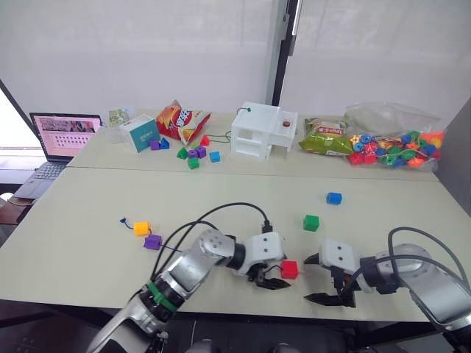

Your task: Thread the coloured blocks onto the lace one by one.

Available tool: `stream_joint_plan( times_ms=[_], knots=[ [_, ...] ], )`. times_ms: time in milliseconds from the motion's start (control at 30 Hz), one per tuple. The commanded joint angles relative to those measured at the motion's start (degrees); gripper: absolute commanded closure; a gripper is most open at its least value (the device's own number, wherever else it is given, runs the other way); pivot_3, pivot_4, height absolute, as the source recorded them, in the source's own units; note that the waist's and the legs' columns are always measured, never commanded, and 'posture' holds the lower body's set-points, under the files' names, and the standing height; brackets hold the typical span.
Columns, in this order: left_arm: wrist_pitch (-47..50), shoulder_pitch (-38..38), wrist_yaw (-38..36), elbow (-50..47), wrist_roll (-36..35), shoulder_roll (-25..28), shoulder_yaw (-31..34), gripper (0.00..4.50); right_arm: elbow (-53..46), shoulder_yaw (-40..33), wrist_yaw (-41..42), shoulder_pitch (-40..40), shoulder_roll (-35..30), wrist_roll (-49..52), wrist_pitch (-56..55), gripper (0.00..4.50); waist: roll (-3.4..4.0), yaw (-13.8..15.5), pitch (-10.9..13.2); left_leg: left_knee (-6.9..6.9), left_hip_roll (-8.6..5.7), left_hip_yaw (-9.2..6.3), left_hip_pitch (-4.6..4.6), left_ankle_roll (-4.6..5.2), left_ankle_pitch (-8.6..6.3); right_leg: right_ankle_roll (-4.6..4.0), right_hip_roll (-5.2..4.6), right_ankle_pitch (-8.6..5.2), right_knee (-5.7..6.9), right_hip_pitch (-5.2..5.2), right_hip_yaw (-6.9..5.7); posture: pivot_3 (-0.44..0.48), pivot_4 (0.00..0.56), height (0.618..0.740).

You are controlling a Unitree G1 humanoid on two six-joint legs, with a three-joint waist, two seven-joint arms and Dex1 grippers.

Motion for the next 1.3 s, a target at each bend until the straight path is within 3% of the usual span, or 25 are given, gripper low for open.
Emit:
stream_joint_plan(
  times_ms=[33,67,300,333,500,967,1133,1300],
  knots=[
    [-3.62,-0.92,2.56,1.91,1.71,-1.58,0.88,1.02,1.64,-1.54,-0.73,0.64,-0.32,-0.61,-2.07,0.03,0.0,-0.13,0.0,0.0,0.01,0.0,0.01,0.0,0.0,0.0,0.01,0.0,0.03,-0.01,0.0,0.0,0.15,0.74],
    [-3.73,-0.79,2.62,2.12,1.58,-1.87,1.19,1.02,1.69,-1.56,-0.87,0.76,-0.25,-0.47,-2.26,0.03,0.0,-0.24,0.0,0.0,0.03,0.0,0.01,0.0,0.0,0.0,0.03,0.0,0.03,-0.01,0.01,0.0,0.15,0.74],
    [-3.91,0.43,-1.09,-0.14,-0.29,0.28,1.9,3.16,2.37,-2.08,-1.32,1.38,0.12,0.1,-4.3,0.0,0.0,-0.37,0.0,0.02,0.03,-0.02,0.01,0.0,0.0,0.0,0.01,0.0,0.04,0.0,0.0,0.0,0.15,0.74],
    [-3.97,0.44,-1.26,-0.07,-0.26,0.31,1.88,3.3,2.46,-2.08,-1.32,1.38,0.16,0.14,-4.45,0.0,0.0,-0.37,0.0,0.02,0.03,-0.02,0.01,0.0,0.0,0.0,0.01,0.0,0.04,0.0,0.0,0.0,0.15,0.74],
    [-4.04,0.14,-1.62,0.32,-0.37,-0.18,2.3,3.3,3.41,-1.9,-1.18,0.89,0.8,0.3,-5.6,0.0,0.0,-0.53,0.0,0.02,0.03,-0.02,0.01,0.0,0.0,0.0,0.03,0.0,0.05,0.0,0.0,0.0,0.15,0.74],
    [-3.01,0.5,-4.17,-1.22,-1.62,1.5,3.56,3.3,4.93,-1.32,-0.56,-0.87,1.6,-0.01,-7.27,4.49,0.0,-0.7,0.0,0.06,0.03,-0.02,0.02,0.0,0.0,0.0,0.03,0.0,0.09,0.0,0.01,0.0,0.15,0.74],
    [-2.51,2.73,-6.89,-3.8,-4.3,7.22,7.81,3.3,2.53,-1.14,-0.49,-2.3,2.43,1.14,-5.93,4.5,0.03,-0.79,-0.01,0.05,0.05,-0.01,-0.01,0.0,0.0,0.0,0.05,0.0,0.13,-0.1,0.04,0.0,0.15,0.74],
    [-9.13,6.86,-12.41,-2.08,-6.45,19.4,14.78,3.3,-1.63,-0.72,0.62,-2.9,1.16,1.66,-3.34,4.5,0.05,-1.02,-0.01,0.04,0.11,0.0,-0.18,-0.02,0.01,-0.03,0.07,0.01,0.23,-0.41,0.08,0.0,0.15,0.74]
  ],
)
